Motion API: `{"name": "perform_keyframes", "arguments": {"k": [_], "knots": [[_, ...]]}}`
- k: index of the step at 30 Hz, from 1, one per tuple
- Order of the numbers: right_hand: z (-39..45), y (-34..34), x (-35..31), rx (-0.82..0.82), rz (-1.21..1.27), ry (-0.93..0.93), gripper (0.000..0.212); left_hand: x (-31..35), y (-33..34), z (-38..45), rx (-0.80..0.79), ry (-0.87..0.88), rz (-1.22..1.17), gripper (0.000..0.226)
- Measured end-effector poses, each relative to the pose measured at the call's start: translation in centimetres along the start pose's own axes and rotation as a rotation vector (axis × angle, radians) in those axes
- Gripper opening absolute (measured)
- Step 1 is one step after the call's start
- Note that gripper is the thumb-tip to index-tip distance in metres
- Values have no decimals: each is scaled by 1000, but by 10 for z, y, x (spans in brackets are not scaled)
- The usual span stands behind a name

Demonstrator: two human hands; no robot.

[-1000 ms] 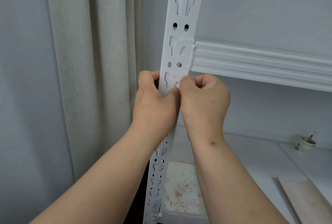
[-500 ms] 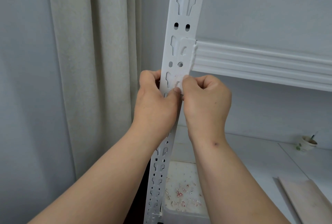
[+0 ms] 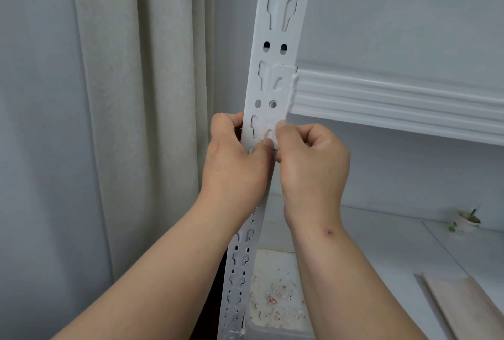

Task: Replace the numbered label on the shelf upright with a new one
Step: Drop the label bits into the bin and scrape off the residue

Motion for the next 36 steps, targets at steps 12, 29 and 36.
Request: {"name": "perform_keyframes", "arguments": {"k": [12, 29, 36], "knots": [[2, 1, -1, -2, 12, 15, 25, -3, -1, 1, 11, -1, 24, 32], [-3, 5, 12, -59, 310, 279, 26, -1, 0, 0, 19, -1, 20, 31], [-3, 1, 7, -8, 169, 146, 23, -1, 0, 0, -7, 1, 12, 32]]}}
Point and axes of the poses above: each hand's wrist, its own z-axis towards the middle knuckle, its own y-axis out of the palm, x = y × z, the point moved 9 cm from there along z, towards the middle knuckle, and after that the axes turned 9 degrees about x, right-handed, at the moved point
